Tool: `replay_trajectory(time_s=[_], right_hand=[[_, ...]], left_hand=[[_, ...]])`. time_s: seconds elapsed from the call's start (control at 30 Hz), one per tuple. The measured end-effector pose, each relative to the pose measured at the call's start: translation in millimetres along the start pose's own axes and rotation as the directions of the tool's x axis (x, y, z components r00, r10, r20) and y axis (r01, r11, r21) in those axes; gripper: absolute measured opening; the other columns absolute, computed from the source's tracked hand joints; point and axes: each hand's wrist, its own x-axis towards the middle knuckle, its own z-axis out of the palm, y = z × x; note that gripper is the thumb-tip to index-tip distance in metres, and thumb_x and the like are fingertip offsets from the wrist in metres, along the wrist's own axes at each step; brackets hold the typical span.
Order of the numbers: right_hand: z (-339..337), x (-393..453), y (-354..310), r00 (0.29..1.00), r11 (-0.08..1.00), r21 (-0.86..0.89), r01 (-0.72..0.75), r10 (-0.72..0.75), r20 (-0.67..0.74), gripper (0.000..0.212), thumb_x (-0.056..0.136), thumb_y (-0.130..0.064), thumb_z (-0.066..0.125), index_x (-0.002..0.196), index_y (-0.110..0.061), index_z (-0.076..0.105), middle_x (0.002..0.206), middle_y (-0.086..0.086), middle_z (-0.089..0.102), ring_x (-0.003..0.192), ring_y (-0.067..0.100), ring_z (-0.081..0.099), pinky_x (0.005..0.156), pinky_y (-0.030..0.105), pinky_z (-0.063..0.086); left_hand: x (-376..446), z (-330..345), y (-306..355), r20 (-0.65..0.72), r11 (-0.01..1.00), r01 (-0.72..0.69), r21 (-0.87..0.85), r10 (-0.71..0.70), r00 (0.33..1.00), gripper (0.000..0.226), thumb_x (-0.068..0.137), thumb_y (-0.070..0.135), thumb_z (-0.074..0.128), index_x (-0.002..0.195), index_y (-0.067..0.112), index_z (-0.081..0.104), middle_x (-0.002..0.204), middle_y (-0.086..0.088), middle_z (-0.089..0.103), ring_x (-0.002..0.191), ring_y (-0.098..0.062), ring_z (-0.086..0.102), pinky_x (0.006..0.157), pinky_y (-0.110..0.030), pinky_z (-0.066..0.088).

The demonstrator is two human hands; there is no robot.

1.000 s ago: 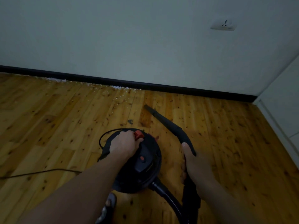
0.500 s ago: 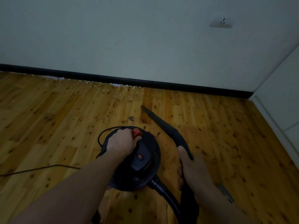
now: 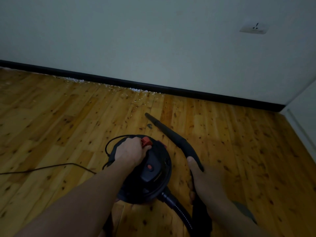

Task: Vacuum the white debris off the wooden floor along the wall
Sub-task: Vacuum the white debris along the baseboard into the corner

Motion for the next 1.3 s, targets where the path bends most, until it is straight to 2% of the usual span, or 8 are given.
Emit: replay_trajectory(time_s=[0.2, 0.3, 0.4, 0.57, 0.93, 1.03, 1.3], right_hand=[[22, 7, -9, 0.995, 1.000, -0.016, 0.026, -0.025, 0.099, 0.055, 0.105, -0.054, 0.048, 0.073, -0.010, 0.052, 0.062, 0.015, 0.051, 0.041, 0.024, 0.050, 0.045, 0.031, 0.043], [29, 12, -13, 0.992, 0.999, -0.025, 0.043, -0.040, 0.122, 0.054, 0.105, -0.052, 0.049, 0.073, -0.009, 0.053, 0.063, 0.015, 0.050, 0.043, 0.025, 0.050, 0.047, 0.033, 0.045], [32, 19, -17, 0.993, 0.998, -0.030, 0.057, -0.053, 0.107, 0.055, 0.105, -0.053, 0.050, 0.071, -0.010, 0.051, 0.063, 0.016, 0.049, 0.046, 0.027, 0.049, 0.049, 0.034, 0.045], [33, 33, -20, 0.992, 0.994, -0.050, 0.101, -0.097, 0.082, 0.057, 0.105, -0.054, 0.048, 0.070, -0.009, 0.050, 0.059, 0.016, 0.051, 0.038, 0.024, 0.050, 0.044, 0.032, 0.043], [32, 69, -32, 0.995, 0.997, -0.020, 0.077, -0.076, 0.066, 0.054, 0.105, -0.053, 0.048, 0.076, -0.008, 0.054, 0.057, 0.011, 0.052, 0.037, 0.022, 0.052, 0.039, 0.027, 0.043], [34, 77, -34, 0.995, 0.996, -0.027, 0.091, -0.089, 0.054, 0.056, 0.105, -0.054, 0.048, 0.073, -0.008, 0.055, 0.056, 0.011, 0.053, 0.038, 0.021, 0.052, 0.042, 0.028, 0.044], [37, 97, -41, 0.995, 0.996, -0.001, 0.086, -0.086, 0.057, 0.054, 0.106, -0.052, 0.047, 0.076, -0.008, 0.057, 0.051, 0.009, 0.052, 0.038, 0.020, 0.050, 0.046, 0.031, 0.044]], left_hand=[[3, -5, -16, -0.024, 0.999, 0.047, 0.017, -0.046, 0.999, 0.042, 0.099, 0.062, 0.055, 0.101, 0.020, 0.059, 0.093, -0.002, 0.064, 0.077, -0.023, 0.058, 0.064, -0.036, 0.046], [6, -6, -19, -0.020, 0.998, 0.065, 0.015, -0.065, 0.998, 0.044, 0.099, 0.062, 0.055, 0.100, 0.019, 0.060, 0.086, 0.000, 0.059, 0.072, -0.021, 0.055, 0.059, -0.035, 0.043], [12, -7, -17, -0.024, 0.997, 0.072, 0.015, -0.072, 0.997, 0.044, 0.098, 0.062, 0.055, 0.099, 0.019, 0.061, 0.087, 0.001, 0.061, 0.073, -0.022, 0.057, 0.062, -0.036, 0.046], [24, -8, -12, -0.037, 0.996, 0.094, 0.010, -0.093, 0.995, 0.042, 0.098, 0.061, 0.057, 0.095, 0.019, 0.059, 0.089, -0.001, 0.063, 0.075, -0.023, 0.058, 0.064, -0.035, 0.046], [48, -7, -3, -0.065, 0.993, 0.115, 0.023, -0.114, 0.991, 0.044, 0.098, 0.061, 0.058, 0.099, 0.018, 0.063, 0.087, -0.002, 0.063, 0.075, -0.024, 0.060, 0.063, -0.036, 0.047], [50, -8, -4, -0.065, 0.993, 0.115, 0.025, -0.113, 0.991, 0.043, 0.098, 0.060, 0.058, 0.100, 0.017, 0.064, 0.087, -0.001, 0.061, 0.080, -0.026, 0.063, 0.066, -0.036, 0.047], [66, -13, -7, -0.069, 0.992, 0.123, 0.032, -0.120, 0.990, 0.042, 0.099, 0.059, 0.057, 0.102, 0.017, 0.064, 0.087, 0.000, 0.062, 0.072, -0.021, 0.055, 0.062, -0.035, 0.042]])
